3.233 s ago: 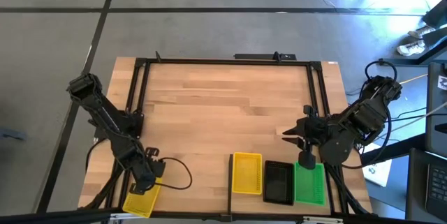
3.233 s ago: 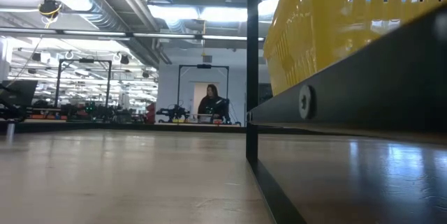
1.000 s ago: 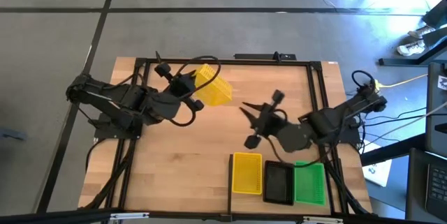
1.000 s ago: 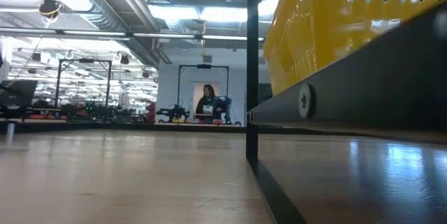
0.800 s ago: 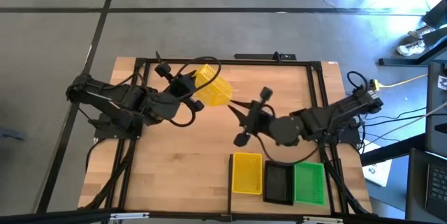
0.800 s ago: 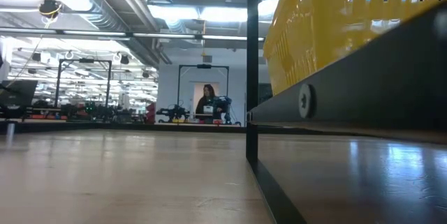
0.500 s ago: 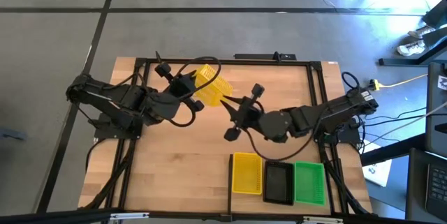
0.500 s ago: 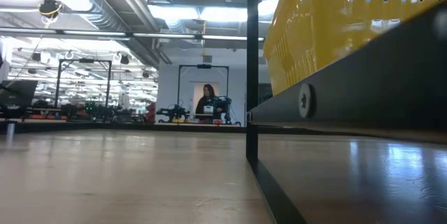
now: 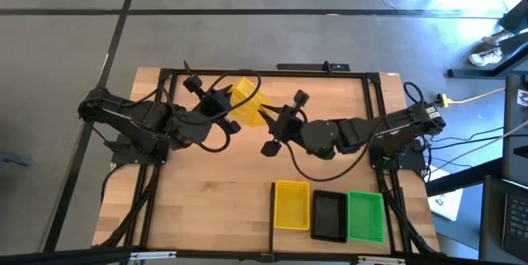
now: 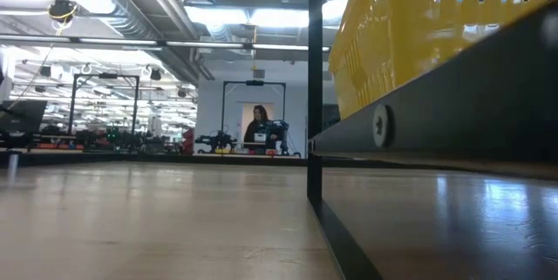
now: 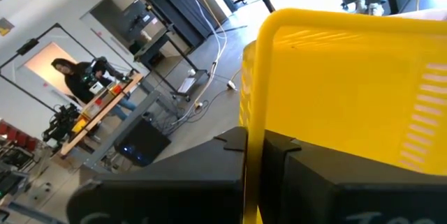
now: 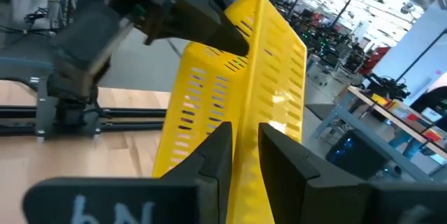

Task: Stack baskets on shelf by color
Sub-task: Stack the yellow bin on top of the yellow bins on the shelf

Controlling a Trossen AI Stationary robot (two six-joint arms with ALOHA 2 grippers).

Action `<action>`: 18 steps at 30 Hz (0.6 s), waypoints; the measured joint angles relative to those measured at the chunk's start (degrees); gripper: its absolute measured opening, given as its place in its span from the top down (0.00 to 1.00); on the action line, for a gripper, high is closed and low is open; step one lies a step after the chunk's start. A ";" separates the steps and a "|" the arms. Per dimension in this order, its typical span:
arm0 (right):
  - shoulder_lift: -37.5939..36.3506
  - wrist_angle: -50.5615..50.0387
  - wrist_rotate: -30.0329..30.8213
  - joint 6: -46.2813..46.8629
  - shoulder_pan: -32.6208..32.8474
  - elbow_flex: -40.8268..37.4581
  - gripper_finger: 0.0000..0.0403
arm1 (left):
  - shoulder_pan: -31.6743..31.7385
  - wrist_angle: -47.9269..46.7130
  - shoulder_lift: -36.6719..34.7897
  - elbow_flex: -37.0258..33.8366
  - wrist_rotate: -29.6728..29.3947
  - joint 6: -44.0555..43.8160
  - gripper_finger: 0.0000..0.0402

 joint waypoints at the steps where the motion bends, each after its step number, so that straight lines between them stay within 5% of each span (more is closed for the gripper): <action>1: 0.00 -0.03 -0.04 0.12 -0.21 0.00 0.82 | -0.11 0.00 0.00 0.00 -0.01 0.00 1.00; 18: 0.00 -1.64 -0.25 1.60 -3.65 0.00 0.82 | -2.40 0.00 0.00 0.00 3.10 -0.73 1.00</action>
